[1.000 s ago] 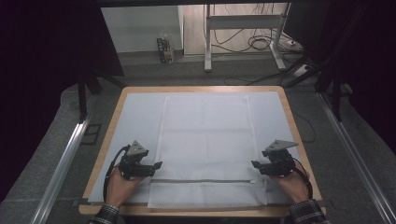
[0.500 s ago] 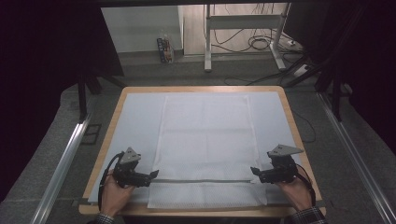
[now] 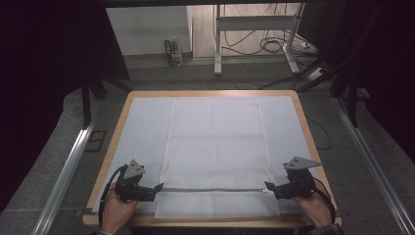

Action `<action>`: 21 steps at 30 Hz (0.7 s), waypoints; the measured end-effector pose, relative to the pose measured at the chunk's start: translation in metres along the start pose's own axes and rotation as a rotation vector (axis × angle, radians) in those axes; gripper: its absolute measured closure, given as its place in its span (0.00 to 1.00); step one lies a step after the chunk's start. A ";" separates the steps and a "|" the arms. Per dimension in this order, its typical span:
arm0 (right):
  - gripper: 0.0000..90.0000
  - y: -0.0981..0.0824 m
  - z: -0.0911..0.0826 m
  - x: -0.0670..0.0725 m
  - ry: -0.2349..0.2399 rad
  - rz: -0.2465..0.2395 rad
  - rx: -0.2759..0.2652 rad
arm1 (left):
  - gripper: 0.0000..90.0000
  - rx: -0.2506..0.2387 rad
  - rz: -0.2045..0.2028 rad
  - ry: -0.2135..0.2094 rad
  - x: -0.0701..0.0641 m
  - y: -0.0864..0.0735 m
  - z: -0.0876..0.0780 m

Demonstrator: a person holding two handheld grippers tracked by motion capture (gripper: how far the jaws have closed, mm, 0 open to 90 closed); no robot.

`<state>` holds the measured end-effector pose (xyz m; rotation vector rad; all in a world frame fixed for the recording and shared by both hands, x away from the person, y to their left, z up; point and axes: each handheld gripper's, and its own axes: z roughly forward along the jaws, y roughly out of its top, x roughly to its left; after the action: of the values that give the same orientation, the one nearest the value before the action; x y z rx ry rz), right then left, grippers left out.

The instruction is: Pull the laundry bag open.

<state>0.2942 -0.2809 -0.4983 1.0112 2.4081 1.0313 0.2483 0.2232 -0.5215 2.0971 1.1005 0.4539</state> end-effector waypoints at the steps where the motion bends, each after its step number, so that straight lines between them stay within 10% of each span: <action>1: 0.00 0.000 -0.001 0.001 -0.002 -0.012 0.002 | 0.04 0.002 0.002 0.000 0.000 0.000 0.000; 21: 0.00 -0.014 -0.011 0.027 0.022 -0.022 0.110 | 0.04 0.036 0.042 0.015 -0.005 0.001 0.004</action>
<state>0.2630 -0.2736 -0.5014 1.0114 2.5122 0.9153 0.2486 0.2174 -0.5240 2.1548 1.0820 0.4741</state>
